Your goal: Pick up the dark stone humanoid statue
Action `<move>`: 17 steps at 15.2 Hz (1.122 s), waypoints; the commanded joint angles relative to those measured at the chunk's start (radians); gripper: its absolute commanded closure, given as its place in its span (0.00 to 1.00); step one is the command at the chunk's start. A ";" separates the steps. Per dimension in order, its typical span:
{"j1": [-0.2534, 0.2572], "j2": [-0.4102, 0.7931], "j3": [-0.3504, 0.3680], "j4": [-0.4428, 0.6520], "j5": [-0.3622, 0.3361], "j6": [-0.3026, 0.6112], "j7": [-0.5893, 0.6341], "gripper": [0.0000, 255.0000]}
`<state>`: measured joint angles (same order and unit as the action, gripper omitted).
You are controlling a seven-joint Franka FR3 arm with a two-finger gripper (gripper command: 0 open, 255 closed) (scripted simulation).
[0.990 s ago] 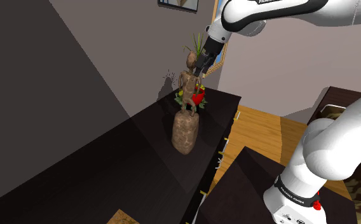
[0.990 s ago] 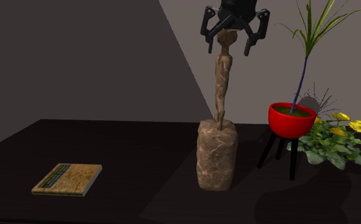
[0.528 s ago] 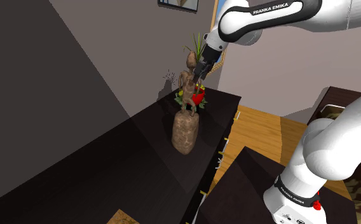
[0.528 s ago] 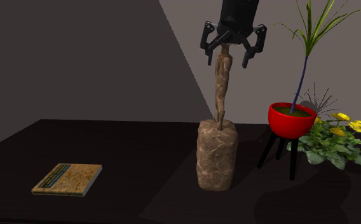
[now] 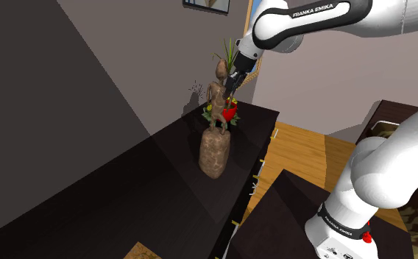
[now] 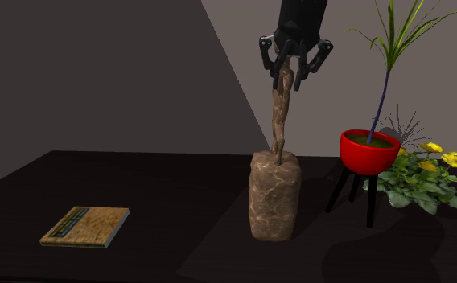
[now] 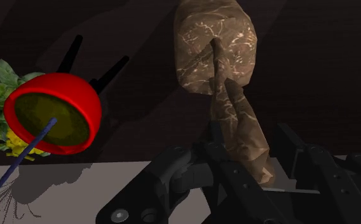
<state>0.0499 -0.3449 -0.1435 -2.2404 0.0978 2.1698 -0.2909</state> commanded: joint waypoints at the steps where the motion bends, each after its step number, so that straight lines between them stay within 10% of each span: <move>1: 0.000 0.000 0.000 -0.001 0.000 0.000 0.000 1.00; 17: -0.001 -0.006 0.003 0.195 -0.010 -0.200 0.024 1.00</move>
<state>0.0479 -0.3484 -0.1428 -2.0645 0.0879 1.9846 -0.2721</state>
